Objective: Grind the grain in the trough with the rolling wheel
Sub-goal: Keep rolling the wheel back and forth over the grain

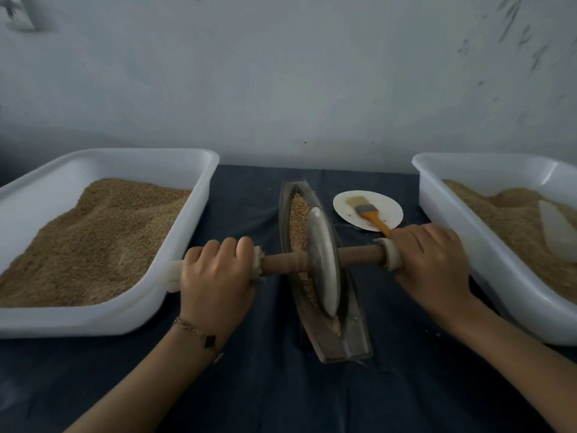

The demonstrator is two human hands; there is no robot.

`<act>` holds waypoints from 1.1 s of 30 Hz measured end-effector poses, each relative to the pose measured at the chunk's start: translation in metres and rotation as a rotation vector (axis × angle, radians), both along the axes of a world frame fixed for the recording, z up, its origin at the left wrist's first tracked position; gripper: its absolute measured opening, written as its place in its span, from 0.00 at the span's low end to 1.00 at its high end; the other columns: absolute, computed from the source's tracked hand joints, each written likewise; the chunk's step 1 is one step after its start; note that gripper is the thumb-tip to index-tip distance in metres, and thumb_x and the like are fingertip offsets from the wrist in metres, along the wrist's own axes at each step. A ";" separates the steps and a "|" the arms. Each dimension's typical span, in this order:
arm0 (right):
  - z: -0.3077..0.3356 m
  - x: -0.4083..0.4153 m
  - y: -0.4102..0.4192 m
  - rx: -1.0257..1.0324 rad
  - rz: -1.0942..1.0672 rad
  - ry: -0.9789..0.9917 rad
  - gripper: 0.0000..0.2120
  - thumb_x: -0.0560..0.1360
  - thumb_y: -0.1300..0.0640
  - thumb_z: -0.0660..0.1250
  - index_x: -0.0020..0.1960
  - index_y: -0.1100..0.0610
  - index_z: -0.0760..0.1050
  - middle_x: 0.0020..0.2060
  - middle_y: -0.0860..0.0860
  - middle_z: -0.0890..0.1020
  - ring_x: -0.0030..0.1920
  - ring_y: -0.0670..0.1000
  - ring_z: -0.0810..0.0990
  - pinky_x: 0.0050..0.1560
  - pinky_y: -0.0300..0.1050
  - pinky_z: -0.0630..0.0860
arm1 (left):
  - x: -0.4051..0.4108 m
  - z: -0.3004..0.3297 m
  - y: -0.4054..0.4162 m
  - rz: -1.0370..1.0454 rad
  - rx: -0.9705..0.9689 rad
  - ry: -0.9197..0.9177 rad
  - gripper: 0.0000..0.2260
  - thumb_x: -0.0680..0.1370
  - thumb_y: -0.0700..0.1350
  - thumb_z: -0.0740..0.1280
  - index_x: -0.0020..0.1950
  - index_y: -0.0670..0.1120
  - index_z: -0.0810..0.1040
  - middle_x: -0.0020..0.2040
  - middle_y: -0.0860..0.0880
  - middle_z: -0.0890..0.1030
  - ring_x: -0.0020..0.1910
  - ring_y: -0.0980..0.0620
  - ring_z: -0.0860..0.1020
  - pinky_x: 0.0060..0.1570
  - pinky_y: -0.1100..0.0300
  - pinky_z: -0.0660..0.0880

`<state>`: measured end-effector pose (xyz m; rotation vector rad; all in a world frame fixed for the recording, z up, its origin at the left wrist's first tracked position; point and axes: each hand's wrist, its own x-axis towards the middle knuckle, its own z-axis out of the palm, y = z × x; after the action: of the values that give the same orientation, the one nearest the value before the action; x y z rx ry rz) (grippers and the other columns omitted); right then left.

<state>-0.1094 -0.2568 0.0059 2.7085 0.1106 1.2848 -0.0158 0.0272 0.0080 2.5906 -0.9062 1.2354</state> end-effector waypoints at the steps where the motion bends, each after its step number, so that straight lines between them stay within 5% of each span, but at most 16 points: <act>1: -0.002 0.006 -0.001 0.028 -0.013 0.020 0.06 0.65 0.63 0.72 0.41 0.60 0.75 0.33 0.55 0.77 0.33 0.57 0.74 0.35 0.46 0.65 | 0.006 0.001 -0.003 -0.012 -0.003 0.011 0.09 0.68 0.41 0.68 0.32 0.44 0.69 0.26 0.48 0.70 0.24 0.48 0.67 0.28 0.58 0.64; 7: 0.006 0.066 -0.016 0.204 -0.266 0.445 0.14 0.65 0.55 0.69 0.50 0.50 0.77 0.39 0.51 0.82 0.40 0.57 0.79 0.37 0.47 0.73 | 0.070 0.026 -0.039 0.190 0.221 0.278 0.12 0.71 0.50 0.65 0.32 0.50 0.65 0.28 0.54 0.68 0.29 0.51 0.69 0.33 0.60 0.63; 12: 0.023 0.095 -0.023 0.287 -0.278 0.639 0.05 0.71 0.50 0.62 0.46 0.47 0.74 0.38 0.47 0.76 0.39 0.54 0.71 0.39 0.46 0.65 | 0.100 0.041 -0.052 0.191 0.263 0.527 0.09 0.72 0.52 0.62 0.34 0.50 0.72 0.32 0.52 0.74 0.30 0.52 0.73 0.30 0.61 0.64; 15: 0.019 0.080 -0.013 0.236 -0.296 0.545 0.09 0.70 0.54 0.64 0.50 0.50 0.75 0.42 0.49 0.80 0.41 0.55 0.75 0.40 0.49 0.71 | 0.079 0.035 -0.047 0.219 0.228 0.443 0.08 0.72 0.51 0.64 0.38 0.48 0.72 0.32 0.52 0.74 0.32 0.51 0.73 0.34 0.59 0.65; 20: -0.011 0.016 0.003 0.121 -0.165 0.056 0.13 0.64 0.67 0.75 0.45 0.63 0.75 0.37 0.59 0.77 0.36 0.61 0.75 0.36 0.54 0.71 | 0.010 0.005 -0.016 0.115 0.042 -0.021 0.06 0.72 0.42 0.65 0.36 0.44 0.70 0.31 0.46 0.73 0.28 0.46 0.71 0.32 0.56 0.64; 23: -0.016 -0.008 0.006 0.072 -0.064 -0.129 0.09 0.71 0.62 0.68 0.49 0.61 0.72 0.40 0.60 0.78 0.42 0.59 0.74 0.40 0.53 0.68 | -0.007 -0.001 -0.003 0.102 -0.039 -0.196 0.09 0.74 0.41 0.65 0.35 0.44 0.70 0.30 0.47 0.71 0.28 0.47 0.69 0.32 0.56 0.60; 33: -0.014 -0.023 0.009 0.045 -0.009 -0.185 0.08 0.72 0.60 0.62 0.51 0.58 0.70 0.40 0.59 0.80 0.45 0.57 0.71 0.43 0.52 0.64 | -0.014 -0.003 0.000 0.023 -0.117 -0.231 0.06 0.72 0.39 0.68 0.35 0.43 0.75 0.29 0.48 0.73 0.28 0.47 0.72 0.33 0.54 0.61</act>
<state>-0.1321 -0.2478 -0.0081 2.6066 0.0492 1.5453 -0.0297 0.0269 0.0051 2.4106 -0.8143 1.5690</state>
